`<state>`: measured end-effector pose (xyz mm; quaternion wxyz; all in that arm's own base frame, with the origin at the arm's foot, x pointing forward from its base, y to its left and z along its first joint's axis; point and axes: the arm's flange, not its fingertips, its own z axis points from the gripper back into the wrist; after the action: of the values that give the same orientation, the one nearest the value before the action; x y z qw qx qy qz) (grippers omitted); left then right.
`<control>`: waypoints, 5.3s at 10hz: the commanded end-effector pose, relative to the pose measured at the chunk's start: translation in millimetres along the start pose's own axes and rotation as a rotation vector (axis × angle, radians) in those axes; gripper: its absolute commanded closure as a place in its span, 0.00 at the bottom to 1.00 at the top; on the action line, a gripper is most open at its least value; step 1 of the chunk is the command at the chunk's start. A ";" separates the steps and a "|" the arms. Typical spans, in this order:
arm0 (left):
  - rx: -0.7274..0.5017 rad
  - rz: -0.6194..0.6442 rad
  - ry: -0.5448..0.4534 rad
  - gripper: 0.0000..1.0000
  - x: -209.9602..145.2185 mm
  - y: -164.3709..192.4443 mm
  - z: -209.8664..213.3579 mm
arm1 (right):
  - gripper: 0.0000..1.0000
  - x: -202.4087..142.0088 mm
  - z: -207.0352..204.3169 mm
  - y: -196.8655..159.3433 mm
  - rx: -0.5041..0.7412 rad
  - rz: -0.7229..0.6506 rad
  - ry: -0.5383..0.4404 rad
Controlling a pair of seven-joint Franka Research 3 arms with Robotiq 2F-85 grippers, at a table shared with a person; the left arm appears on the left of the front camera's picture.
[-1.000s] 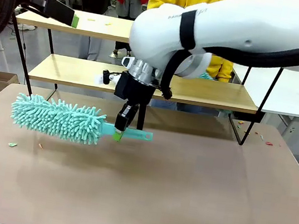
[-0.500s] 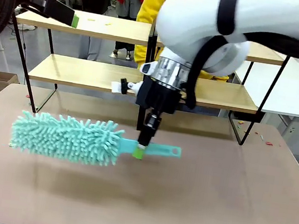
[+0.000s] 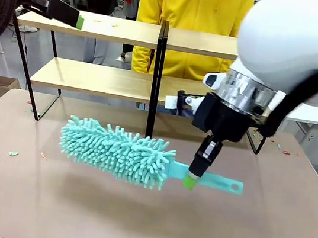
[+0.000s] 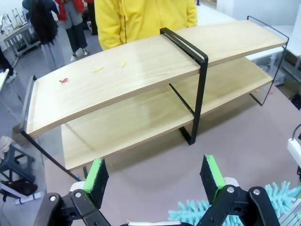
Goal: Clean the shelves.
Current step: Clean another randomly selected level of the Shelf with the Duster.
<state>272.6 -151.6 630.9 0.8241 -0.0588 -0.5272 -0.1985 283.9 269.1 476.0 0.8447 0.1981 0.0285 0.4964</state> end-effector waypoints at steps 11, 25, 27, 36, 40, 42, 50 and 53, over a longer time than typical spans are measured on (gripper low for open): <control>0.001 0.002 -0.001 0.00 0.1 0.6 -0.2 | 0.88 -118.3 99.9 -24.1 -0.020 -0.111 -0.501; 0.001 0.002 -0.001 0.00 0.1 0.6 -0.2 | 0.88 66.2 -39.9 27.8 -0.085 0.057 0.133; 0.001 0.002 -0.001 0.00 0.1 0.6 -0.2 | 0.88 73.1 -41.0 23.5 -0.143 -0.009 0.158; 0.001 0.002 -0.001 0.00 0.1 0.6 -0.2 | 0.88 191.2 -113.6 -57.9 -0.191 -0.451 -0.180; 0.001 0.002 -0.001 0.00 0.1 0.6 -0.2 | 0.88 240.5 -128.4 -88.2 -0.194 -0.461 -0.235; 0.001 0.002 -0.001 0.00 0.1 0.6 -0.2 | 0.88 257.2 -129.6 -96.1 -0.214 -0.467 -0.273; 0.001 0.002 -0.001 0.00 0.1 0.6 -0.2 | 0.88 251.7 -135.6 -99.5 -0.064 -0.251 -0.094; 0.001 0.002 -0.001 0.00 0.1 0.6 -0.2 | 0.88 206.7 -127.2 -88.0 0.085 0.079 0.114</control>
<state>272.9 -151.3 630.6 0.8244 -0.0589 -0.5269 -0.1981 443.5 477.2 346.8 0.8450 0.2151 0.0568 0.4862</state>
